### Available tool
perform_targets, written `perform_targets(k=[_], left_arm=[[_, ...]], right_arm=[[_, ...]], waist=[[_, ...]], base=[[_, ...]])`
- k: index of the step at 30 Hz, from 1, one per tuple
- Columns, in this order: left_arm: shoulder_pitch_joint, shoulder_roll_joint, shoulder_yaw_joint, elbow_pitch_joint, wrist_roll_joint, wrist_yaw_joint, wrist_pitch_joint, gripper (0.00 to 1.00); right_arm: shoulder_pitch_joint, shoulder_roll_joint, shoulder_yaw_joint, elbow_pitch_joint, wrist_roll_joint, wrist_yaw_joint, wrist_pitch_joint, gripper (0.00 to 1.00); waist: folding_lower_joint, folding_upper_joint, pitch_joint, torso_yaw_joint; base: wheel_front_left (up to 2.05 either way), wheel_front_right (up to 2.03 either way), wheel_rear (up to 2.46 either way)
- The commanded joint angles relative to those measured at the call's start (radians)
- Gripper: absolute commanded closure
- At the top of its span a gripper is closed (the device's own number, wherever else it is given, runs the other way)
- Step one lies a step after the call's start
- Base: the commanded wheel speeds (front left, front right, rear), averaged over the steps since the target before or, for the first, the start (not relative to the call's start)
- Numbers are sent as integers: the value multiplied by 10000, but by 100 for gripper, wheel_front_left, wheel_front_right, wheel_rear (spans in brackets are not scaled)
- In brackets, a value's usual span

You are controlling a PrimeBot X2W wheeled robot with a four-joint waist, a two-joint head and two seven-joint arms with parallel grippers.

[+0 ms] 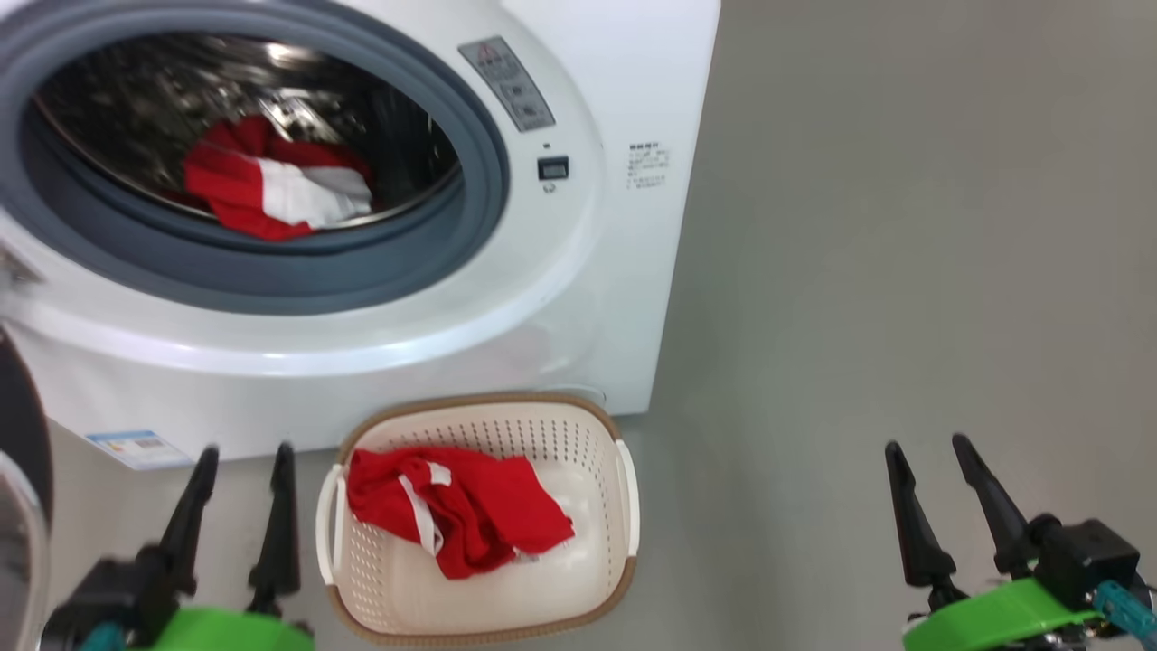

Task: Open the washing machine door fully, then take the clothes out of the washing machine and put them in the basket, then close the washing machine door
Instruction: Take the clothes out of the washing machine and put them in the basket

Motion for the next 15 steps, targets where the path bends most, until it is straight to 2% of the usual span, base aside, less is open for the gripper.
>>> perform_targets(k=[1, 15], left_arm=[[196, 147, 440, -373, 157, -56, -51, 0], [1666, -177, 1161, -1302, 205, -56, -51, 0]], right_arm=[[53, -79, 167, -237, -78, 48, -65, 0], [708, -79, -55, -324, -43, 48, -65, 0]], waist=[[0, 0, -382, 116], [0, 0, -627, 107]], base=[[0, 0, 0], [0, 0, 0]])
